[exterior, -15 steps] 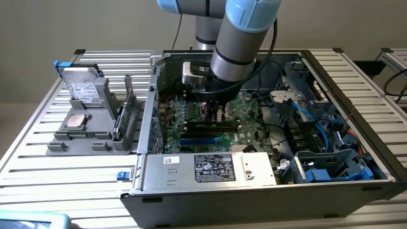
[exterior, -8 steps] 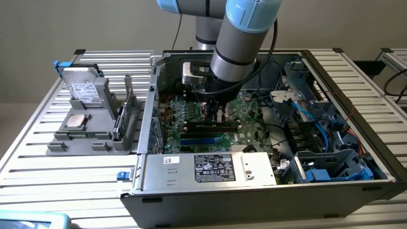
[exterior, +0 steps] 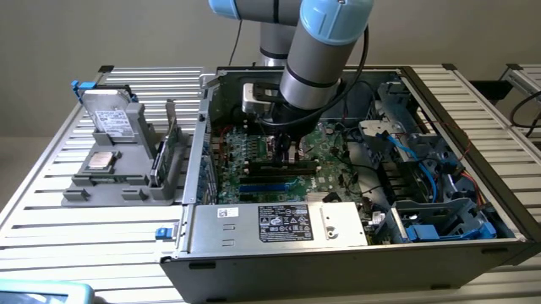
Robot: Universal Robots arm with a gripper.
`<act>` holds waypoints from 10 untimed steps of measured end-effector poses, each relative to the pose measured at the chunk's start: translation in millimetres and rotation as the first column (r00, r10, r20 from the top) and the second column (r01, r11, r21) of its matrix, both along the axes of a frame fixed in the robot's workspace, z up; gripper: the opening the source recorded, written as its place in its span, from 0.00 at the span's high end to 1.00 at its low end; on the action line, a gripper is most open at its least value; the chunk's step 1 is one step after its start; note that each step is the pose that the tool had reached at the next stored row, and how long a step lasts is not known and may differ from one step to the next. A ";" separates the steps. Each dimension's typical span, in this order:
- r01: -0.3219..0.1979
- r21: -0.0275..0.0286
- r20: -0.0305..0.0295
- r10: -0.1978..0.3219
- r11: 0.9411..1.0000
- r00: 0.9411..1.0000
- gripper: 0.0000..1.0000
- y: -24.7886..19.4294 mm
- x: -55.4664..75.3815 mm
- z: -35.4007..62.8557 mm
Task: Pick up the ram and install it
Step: 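Insert the ram into the slot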
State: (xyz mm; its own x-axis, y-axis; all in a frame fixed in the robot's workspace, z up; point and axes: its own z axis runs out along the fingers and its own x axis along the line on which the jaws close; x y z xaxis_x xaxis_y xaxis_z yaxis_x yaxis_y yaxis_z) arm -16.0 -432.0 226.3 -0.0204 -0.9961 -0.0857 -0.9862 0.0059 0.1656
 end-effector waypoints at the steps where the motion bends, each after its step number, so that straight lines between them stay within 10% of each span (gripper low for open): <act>1: 0.000 0.000 0.000 0.000 1.000 1.000 0.87 0.0 0.0 -0.3; 10: 0.001 0.000 0.000 -0.001 1.000 1.000 0.87 1.5 0.0 -1.4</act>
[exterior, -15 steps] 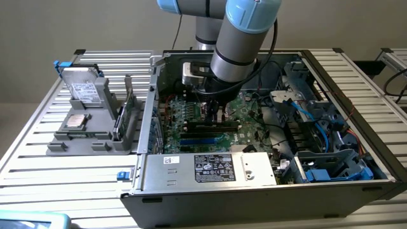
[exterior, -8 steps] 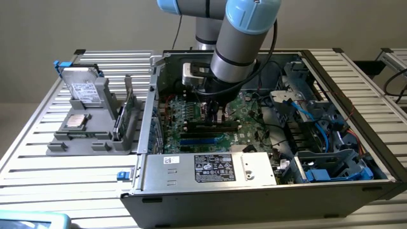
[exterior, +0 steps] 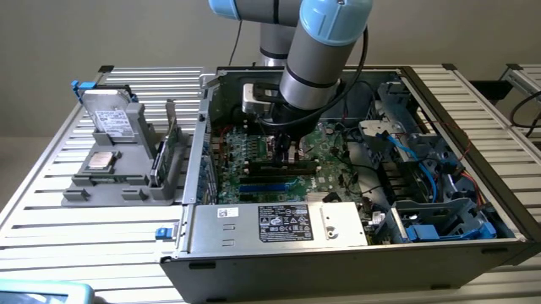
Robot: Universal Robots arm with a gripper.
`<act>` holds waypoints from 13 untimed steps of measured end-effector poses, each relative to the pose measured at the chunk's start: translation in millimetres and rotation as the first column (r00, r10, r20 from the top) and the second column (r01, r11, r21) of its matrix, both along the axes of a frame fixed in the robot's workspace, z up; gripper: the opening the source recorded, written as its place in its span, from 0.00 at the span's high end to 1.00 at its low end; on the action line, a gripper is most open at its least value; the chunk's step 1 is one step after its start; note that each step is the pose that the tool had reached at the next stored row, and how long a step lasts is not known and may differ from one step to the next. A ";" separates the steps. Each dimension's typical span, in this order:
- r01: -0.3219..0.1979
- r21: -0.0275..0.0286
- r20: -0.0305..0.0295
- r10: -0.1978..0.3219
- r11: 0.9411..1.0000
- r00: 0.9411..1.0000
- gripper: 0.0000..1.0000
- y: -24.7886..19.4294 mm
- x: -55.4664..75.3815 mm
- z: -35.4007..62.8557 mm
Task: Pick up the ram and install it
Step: 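Insert the ram into the slot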
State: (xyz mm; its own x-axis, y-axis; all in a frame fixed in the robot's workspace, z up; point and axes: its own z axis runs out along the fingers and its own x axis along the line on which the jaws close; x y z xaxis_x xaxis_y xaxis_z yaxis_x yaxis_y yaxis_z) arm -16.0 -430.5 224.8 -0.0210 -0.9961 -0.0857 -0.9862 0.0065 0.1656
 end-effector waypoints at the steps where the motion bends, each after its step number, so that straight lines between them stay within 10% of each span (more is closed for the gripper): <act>1: 0.000 0.000 0.000 0.000 1.000 1.000 0.87 0.1 0.0 -0.2; 13: 0.000 0.001 0.000 0.000 1.000 1.000 0.80 0.3 0.0 -1.2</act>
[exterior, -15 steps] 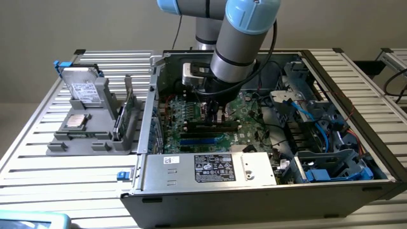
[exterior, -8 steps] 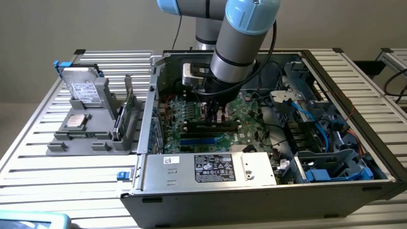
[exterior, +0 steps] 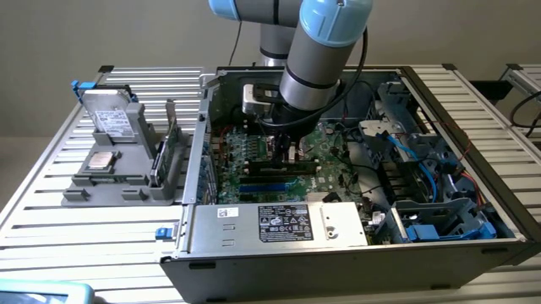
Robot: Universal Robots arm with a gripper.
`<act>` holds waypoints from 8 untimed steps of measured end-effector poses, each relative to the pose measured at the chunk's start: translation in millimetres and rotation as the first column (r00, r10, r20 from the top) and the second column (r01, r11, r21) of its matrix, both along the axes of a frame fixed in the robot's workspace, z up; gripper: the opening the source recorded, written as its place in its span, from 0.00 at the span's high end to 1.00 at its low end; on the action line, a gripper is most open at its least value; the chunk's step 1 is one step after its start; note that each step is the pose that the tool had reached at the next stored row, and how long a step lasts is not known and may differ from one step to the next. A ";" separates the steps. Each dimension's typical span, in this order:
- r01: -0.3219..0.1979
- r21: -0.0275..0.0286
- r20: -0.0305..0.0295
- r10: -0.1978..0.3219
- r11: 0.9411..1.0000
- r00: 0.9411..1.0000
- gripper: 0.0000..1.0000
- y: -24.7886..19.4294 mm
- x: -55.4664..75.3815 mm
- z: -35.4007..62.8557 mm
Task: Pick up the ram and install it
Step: 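Insert the ram into the slot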
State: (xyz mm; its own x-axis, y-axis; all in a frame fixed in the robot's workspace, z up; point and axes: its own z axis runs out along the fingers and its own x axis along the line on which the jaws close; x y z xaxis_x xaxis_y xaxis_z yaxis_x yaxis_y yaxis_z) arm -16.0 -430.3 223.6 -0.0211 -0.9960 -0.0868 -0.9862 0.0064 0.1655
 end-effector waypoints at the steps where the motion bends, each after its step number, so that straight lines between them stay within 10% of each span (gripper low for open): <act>1: 0.000 0.000 0.000 0.000 1.000 1.000 0.80 0.0 0.0 0.0; 8: 0.000 0.000 0.000 0.000 1.000 1.000 0.67 -0.1 0.0 1.7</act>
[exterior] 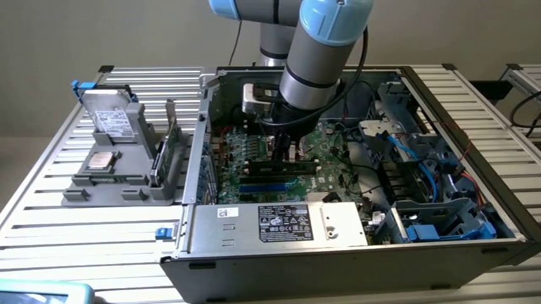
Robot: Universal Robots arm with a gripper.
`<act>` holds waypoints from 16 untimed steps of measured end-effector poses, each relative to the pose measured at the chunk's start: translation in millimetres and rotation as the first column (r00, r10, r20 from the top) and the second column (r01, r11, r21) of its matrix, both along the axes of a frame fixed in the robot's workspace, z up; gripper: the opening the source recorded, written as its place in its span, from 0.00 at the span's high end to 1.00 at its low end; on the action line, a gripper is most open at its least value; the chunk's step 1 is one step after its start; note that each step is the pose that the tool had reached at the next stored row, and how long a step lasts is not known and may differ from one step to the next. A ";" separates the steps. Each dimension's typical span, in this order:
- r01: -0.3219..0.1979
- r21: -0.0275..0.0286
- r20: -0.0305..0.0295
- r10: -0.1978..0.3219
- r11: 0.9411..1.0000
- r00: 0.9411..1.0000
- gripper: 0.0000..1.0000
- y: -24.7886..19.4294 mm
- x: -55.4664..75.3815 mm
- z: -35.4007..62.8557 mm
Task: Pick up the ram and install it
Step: 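Insert the ram into the slot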
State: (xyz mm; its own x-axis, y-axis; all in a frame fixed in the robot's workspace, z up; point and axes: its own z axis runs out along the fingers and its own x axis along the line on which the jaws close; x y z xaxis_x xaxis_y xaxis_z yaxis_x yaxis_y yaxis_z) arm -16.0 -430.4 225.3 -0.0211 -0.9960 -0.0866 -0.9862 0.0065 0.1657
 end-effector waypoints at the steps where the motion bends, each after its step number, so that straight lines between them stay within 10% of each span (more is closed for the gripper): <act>1: 0.000 0.000 0.000 0.000 1.000 1.000 0.67 0.0 0.0 1.1; 16: 0.000 0.000 0.000 0.000 1.000 1.000 0.67 0.0 0.0 28.1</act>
